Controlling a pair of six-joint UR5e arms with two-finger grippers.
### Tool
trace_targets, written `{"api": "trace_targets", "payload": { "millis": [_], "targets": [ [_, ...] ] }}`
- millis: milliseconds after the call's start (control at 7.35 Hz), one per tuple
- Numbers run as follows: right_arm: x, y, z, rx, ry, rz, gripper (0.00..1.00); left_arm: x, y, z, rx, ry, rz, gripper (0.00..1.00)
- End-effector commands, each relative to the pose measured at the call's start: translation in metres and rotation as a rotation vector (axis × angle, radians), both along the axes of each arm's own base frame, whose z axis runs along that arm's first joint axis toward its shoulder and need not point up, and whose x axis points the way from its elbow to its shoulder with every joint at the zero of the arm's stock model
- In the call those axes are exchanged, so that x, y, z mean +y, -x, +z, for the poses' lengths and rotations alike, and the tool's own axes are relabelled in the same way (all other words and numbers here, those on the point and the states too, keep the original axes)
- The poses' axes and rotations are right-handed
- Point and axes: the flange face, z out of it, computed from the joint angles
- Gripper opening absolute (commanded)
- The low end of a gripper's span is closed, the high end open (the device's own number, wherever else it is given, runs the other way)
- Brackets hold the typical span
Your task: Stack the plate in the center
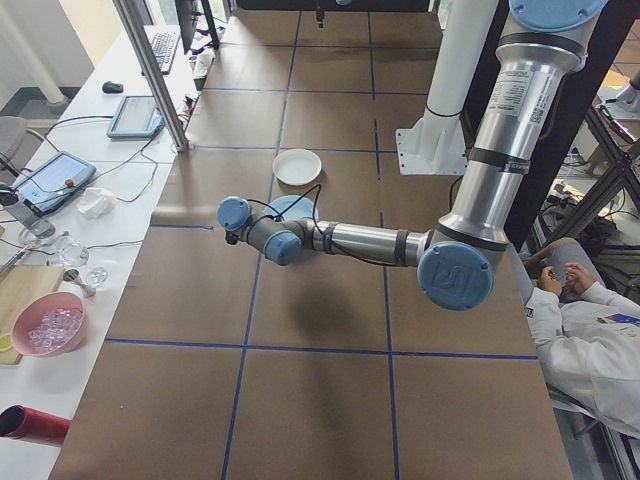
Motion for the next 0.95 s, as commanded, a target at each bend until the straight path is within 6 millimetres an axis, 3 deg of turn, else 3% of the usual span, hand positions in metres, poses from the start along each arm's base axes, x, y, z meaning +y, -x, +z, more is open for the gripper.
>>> {"api": "trace_targets", "payload": {
  "millis": [0, 816],
  "targets": [
    [0.000, 0.000, 0.000, 0.000, 0.000, -0.001, 1.00, -0.001, -0.027, -0.005, -0.038, 0.000, 0.007, 0.00],
    [0.000, 0.000, 0.000, 0.000, 0.000, -0.001, 1.00, -0.013, -0.033, -0.009, -0.061, 0.012, -0.016, 0.00]
  ]
}}
